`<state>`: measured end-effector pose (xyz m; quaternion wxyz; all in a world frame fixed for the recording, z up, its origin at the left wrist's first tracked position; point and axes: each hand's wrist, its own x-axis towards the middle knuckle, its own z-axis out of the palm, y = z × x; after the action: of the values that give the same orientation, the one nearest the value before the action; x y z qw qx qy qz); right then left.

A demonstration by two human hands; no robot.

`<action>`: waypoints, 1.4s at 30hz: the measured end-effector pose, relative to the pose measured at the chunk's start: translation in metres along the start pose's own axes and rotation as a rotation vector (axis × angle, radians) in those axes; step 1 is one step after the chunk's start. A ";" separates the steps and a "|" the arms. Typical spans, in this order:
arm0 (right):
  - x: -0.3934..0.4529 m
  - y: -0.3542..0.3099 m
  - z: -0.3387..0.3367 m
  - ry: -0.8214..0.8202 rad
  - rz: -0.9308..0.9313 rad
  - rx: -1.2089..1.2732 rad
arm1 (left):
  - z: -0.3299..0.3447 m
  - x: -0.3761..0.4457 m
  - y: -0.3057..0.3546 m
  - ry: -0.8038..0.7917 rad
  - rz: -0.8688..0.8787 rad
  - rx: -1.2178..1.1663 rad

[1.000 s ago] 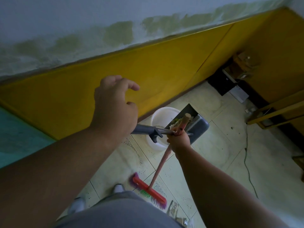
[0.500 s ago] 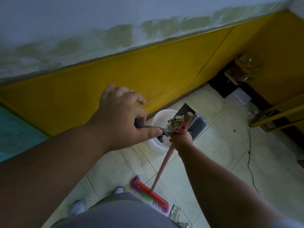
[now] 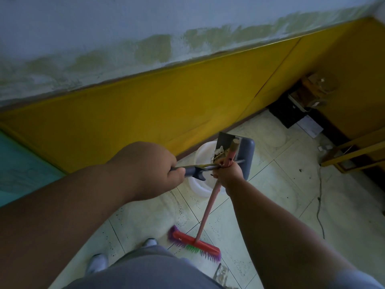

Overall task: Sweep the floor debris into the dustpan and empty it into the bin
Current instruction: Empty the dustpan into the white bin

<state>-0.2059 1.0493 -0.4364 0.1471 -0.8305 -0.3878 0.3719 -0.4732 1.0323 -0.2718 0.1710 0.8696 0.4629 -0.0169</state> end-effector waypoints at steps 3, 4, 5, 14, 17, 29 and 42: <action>0.001 -0.001 0.000 -0.022 -0.009 0.014 | -0.005 0.005 0.005 -0.074 -0.048 -0.025; 0.001 0.000 0.001 -0.024 0.001 0.033 | -0.006 0.007 0.007 -0.087 -0.054 -0.019; 0.000 0.002 0.002 -0.022 0.008 0.056 | -0.007 0.009 0.008 -0.100 -0.057 -0.010; -0.002 0.007 0.006 0.020 -0.018 0.191 | -0.003 0.011 0.008 -0.133 -0.120 -0.084; -0.003 0.006 0.003 0.026 -0.001 0.217 | 0.004 0.007 0.009 0.010 -0.160 -0.097; -0.010 -0.008 0.009 0.040 0.002 0.255 | 0.025 -0.004 0.001 0.324 -0.205 -0.201; -0.017 -0.018 0.008 0.057 -0.008 0.276 | 0.037 -0.017 -0.001 0.385 -0.181 -0.258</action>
<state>-0.2286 1.0481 -0.4233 0.2723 -0.8110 -0.3322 0.3971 -0.4788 1.0071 -0.3039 0.1871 0.7827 0.5614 0.1930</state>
